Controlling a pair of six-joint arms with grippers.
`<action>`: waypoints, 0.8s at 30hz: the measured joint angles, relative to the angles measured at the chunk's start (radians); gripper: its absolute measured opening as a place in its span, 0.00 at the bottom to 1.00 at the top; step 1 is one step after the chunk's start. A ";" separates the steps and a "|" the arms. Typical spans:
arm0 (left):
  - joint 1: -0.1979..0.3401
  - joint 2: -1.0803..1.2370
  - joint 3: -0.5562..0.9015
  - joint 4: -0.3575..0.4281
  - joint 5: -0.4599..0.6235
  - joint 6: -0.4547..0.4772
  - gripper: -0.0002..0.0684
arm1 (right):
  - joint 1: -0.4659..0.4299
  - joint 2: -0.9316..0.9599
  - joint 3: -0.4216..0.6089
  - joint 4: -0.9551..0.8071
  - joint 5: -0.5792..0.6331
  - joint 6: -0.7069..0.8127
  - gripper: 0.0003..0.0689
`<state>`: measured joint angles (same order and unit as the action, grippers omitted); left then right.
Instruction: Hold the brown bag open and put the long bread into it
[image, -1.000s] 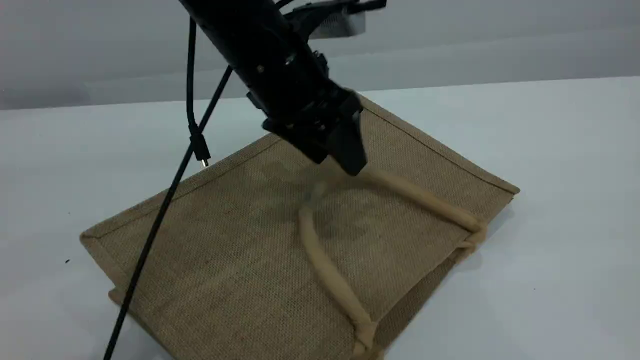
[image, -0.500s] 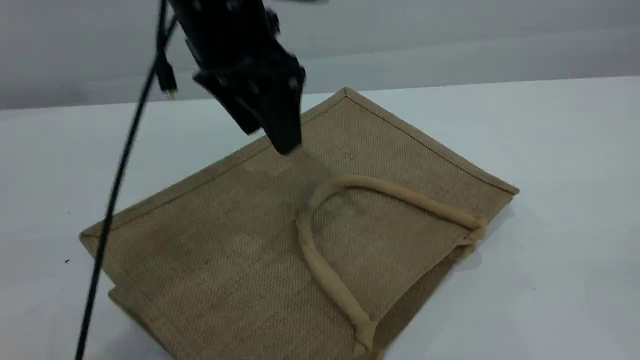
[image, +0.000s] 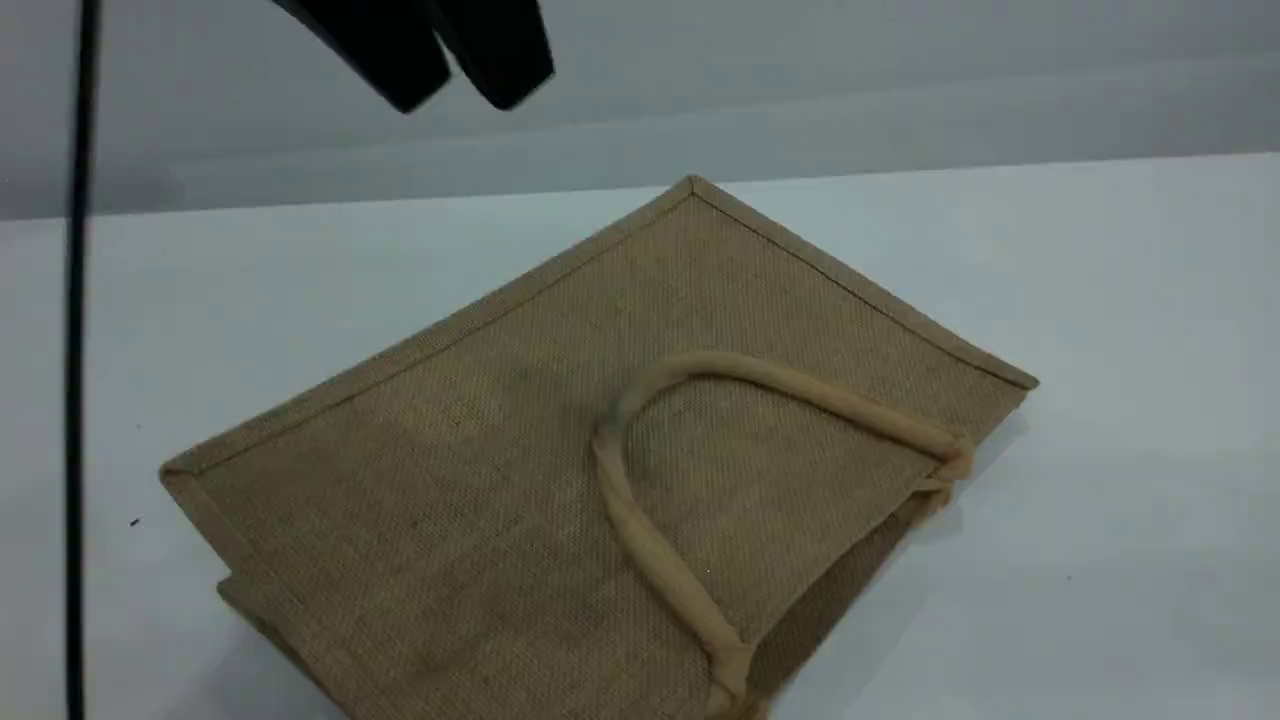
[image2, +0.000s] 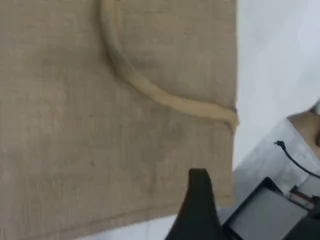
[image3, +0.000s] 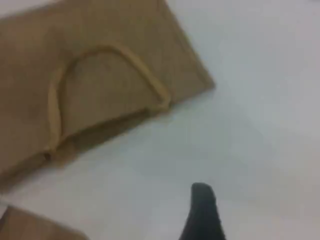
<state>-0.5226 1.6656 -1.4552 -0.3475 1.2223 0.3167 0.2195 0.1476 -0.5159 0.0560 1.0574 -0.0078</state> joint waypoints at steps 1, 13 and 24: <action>-0.006 -0.026 0.026 0.000 -0.001 0.000 0.77 | 0.000 -0.012 0.001 -0.001 -0.005 0.000 0.67; -0.120 -0.448 0.334 0.005 0.001 0.002 0.77 | 0.000 -0.028 0.008 -0.003 0.006 0.008 0.67; -0.120 -0.989 0.643 0.047 -0.052 -0.100 0.77 | 0.000 -0.027 0.009 0.019 0.007 0.018 0.67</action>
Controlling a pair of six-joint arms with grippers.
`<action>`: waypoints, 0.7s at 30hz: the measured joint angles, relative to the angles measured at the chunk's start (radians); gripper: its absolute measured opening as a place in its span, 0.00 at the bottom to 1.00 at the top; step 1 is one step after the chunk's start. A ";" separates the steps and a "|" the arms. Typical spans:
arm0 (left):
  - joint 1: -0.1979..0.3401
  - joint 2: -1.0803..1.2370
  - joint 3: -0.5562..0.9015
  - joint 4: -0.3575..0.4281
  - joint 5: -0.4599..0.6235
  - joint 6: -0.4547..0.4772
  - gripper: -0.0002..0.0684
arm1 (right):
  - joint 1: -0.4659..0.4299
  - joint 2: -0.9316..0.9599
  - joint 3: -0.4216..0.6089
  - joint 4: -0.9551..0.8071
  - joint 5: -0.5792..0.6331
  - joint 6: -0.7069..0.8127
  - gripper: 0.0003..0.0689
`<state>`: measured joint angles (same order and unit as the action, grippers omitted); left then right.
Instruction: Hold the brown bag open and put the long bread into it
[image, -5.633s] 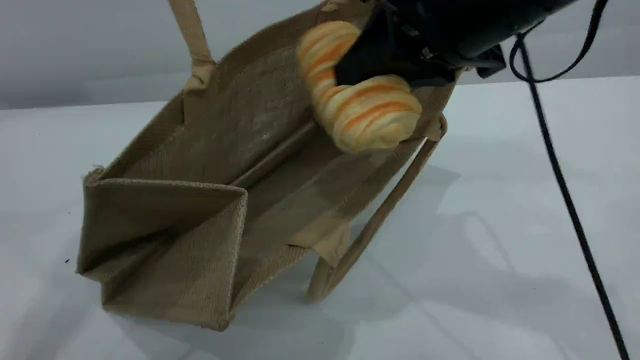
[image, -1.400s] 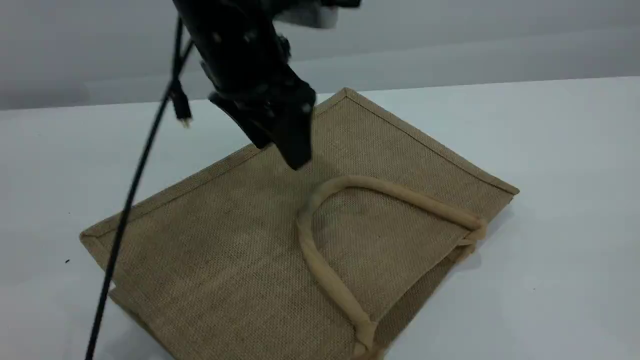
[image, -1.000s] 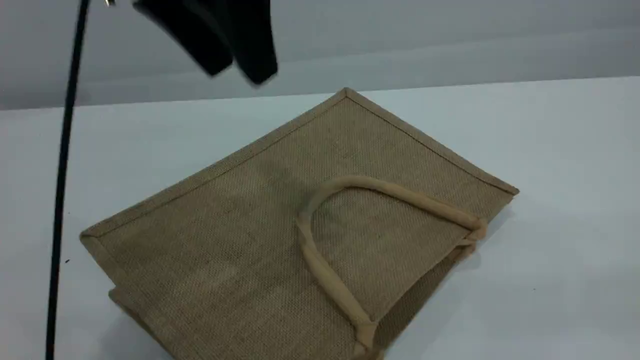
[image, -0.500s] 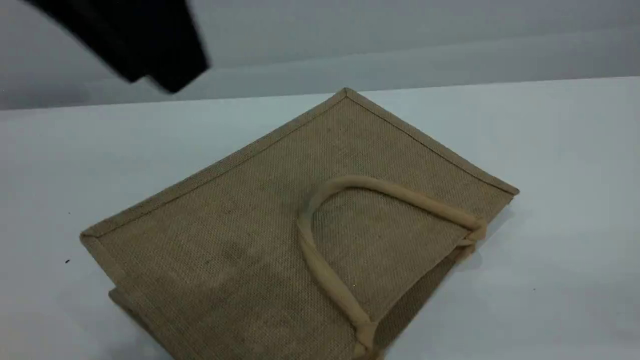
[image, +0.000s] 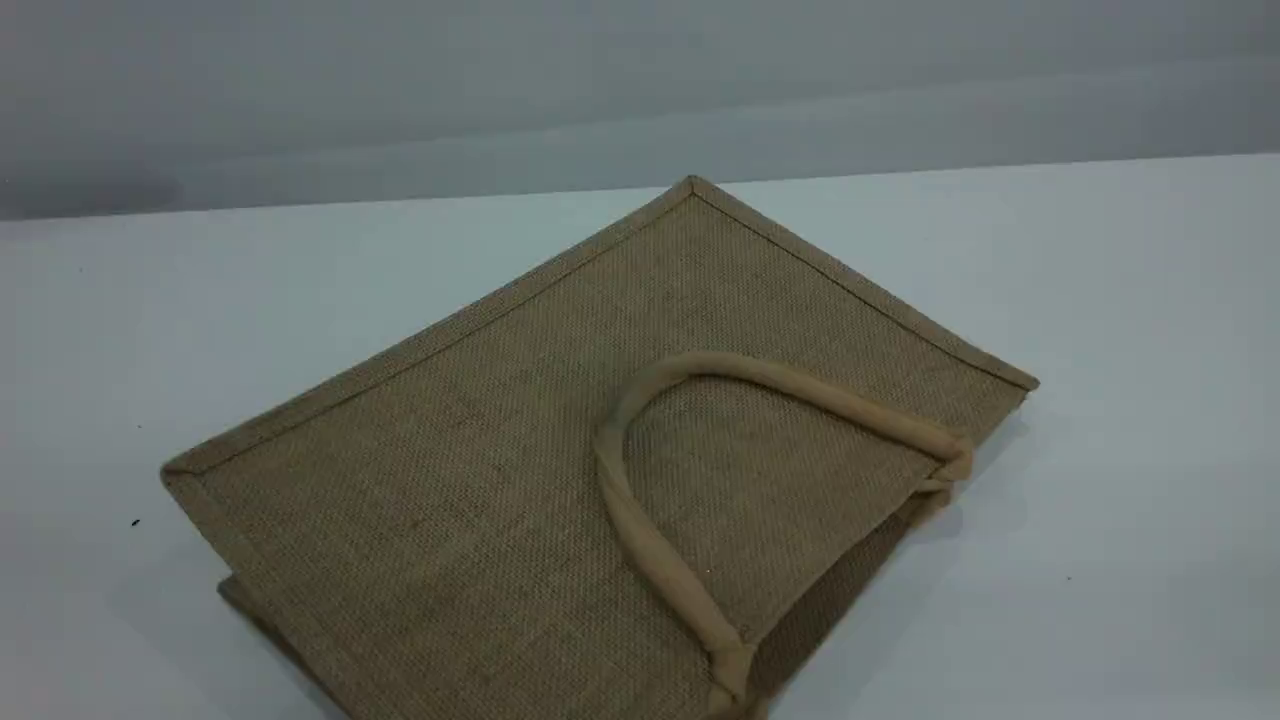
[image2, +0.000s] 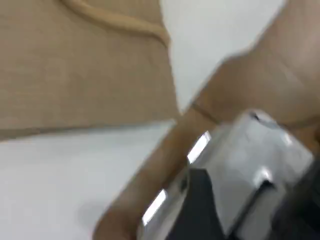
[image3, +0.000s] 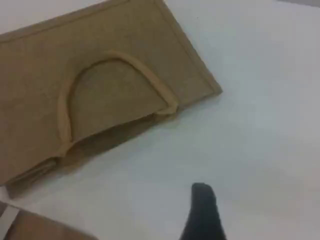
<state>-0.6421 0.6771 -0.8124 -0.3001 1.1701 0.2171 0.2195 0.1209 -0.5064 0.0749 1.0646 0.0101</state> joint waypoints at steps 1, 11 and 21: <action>0.001 -0.045 0.029 0.022 -0.022 -0.025 0.77 | 0.000 0.000 0.000 0.000 0.001 0.001 0.67; 0.001 -0.435 0.230 0.250 -0.046 -0.229 0.77 | 0.000 0.000 0.000 0.001 0.002 0.001 0.67; 0.001 -0.503 0.305 0.276 -0.086 -0.276 0.77 | 0.000 0.000 0.001 -0.003 0.002 0.001 0.67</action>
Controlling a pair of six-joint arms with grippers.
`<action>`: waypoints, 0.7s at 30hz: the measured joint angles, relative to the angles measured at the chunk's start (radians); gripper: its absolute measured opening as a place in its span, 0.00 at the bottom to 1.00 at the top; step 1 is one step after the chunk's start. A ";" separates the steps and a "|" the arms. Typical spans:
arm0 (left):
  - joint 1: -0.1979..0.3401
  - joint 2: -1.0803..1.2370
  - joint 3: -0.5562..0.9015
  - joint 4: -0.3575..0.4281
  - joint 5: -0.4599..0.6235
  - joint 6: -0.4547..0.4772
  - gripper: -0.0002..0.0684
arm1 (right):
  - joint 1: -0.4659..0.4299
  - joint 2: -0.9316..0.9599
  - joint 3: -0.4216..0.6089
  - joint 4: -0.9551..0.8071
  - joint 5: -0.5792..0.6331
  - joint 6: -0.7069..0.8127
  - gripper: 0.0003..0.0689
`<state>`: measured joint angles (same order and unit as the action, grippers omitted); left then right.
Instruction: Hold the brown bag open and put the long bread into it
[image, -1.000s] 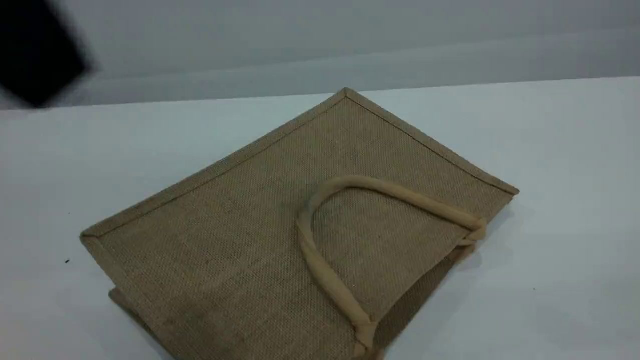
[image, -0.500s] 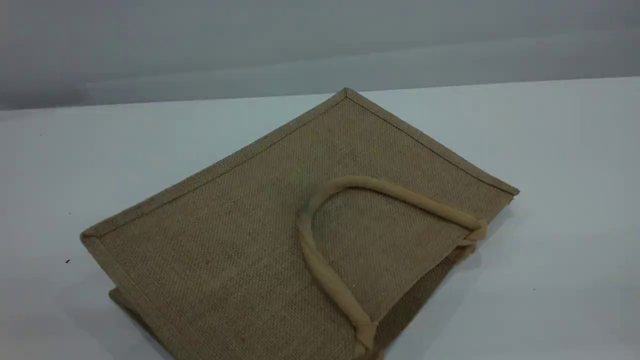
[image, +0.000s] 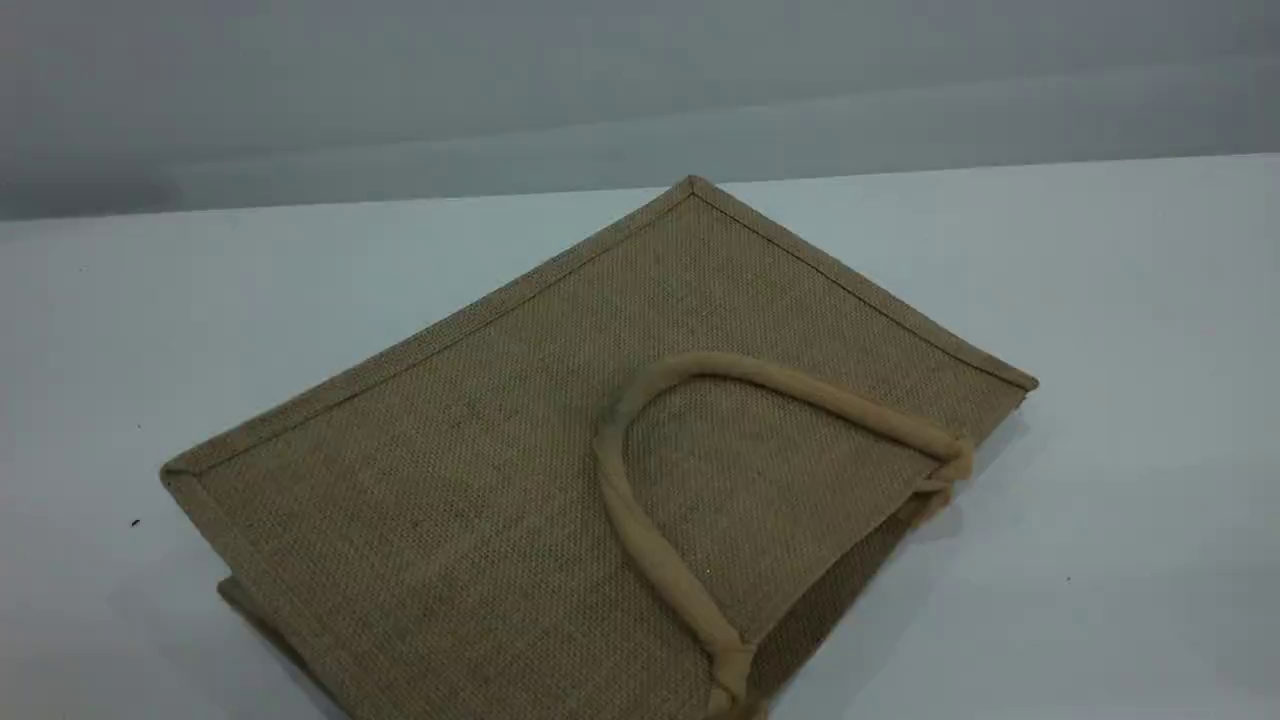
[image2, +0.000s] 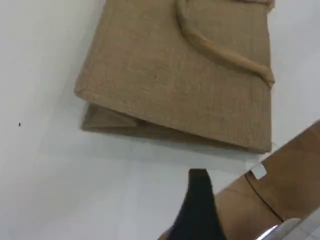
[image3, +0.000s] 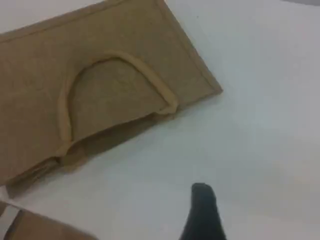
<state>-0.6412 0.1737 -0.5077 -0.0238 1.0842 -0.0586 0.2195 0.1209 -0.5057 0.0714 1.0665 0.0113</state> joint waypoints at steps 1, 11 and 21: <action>0.000 0.000 0.004 0.001 -0.008 0.000 0.77 | 0.000 0.000 0.000 -0.003 -0.001 0.000 0.67; 0.000 0.001 0.004 0.000 -0.008 0.001 0.77 | 0.000 0.000 0.000 -0.024 -0.001 -0.011 0.67; 0.000 0.001 0.004 0.000 -0.006 0.002 0.77 | 0.000 0.000 0.000 -0.018 -0.001 -0.011 0.67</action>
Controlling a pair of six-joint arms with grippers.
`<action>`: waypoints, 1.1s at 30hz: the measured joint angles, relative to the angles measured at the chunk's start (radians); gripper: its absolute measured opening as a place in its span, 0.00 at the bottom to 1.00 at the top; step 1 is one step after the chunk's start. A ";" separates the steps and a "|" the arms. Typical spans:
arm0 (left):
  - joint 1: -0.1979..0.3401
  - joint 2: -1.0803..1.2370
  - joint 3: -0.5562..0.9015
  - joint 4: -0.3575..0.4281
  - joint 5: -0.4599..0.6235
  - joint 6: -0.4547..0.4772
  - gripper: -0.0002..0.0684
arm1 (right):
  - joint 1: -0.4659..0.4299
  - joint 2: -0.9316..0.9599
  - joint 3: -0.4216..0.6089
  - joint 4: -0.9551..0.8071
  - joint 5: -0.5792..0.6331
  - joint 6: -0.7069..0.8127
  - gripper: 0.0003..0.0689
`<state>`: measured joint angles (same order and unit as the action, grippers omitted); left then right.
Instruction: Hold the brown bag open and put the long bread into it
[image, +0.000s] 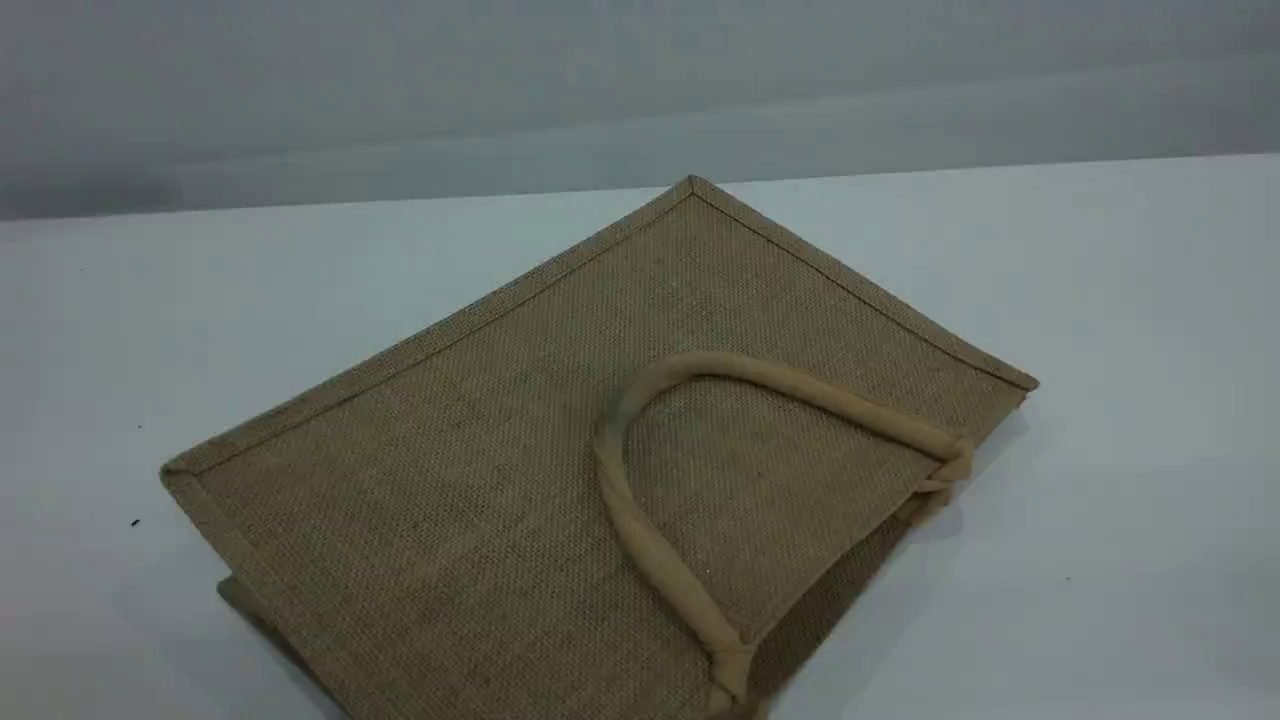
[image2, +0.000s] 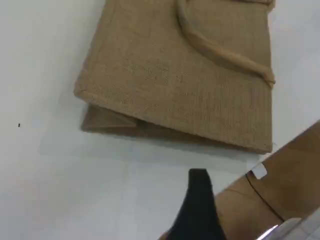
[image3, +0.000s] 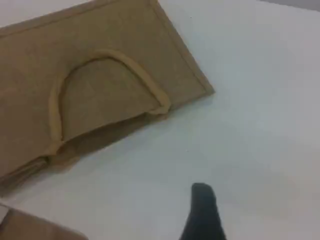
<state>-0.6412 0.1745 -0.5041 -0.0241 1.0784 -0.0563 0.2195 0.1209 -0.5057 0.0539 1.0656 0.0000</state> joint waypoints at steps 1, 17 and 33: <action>0.000 0.000 0.000 0.000 0.000 0.000 0.77 | 0.000 0.000 0.000 0.000 0.000 0.000 0.67; 0.365 -0.006 0.000 -0.002 -0.001 0.002 0.77 | -0.223 -0.123 0.000 0.003 0.002 0.000 0.67; 0.532 -0.176 0.000 -0.002 0.000 0.003 0.77 | -0.220 -0.121 0.000 0.003 0.002 0.000 0.67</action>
<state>-0.1091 -0.0017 -0.5041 -0.0259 1.0788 -0.0529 0.0000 0.0000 -0.5057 0.0570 1.0671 0.0000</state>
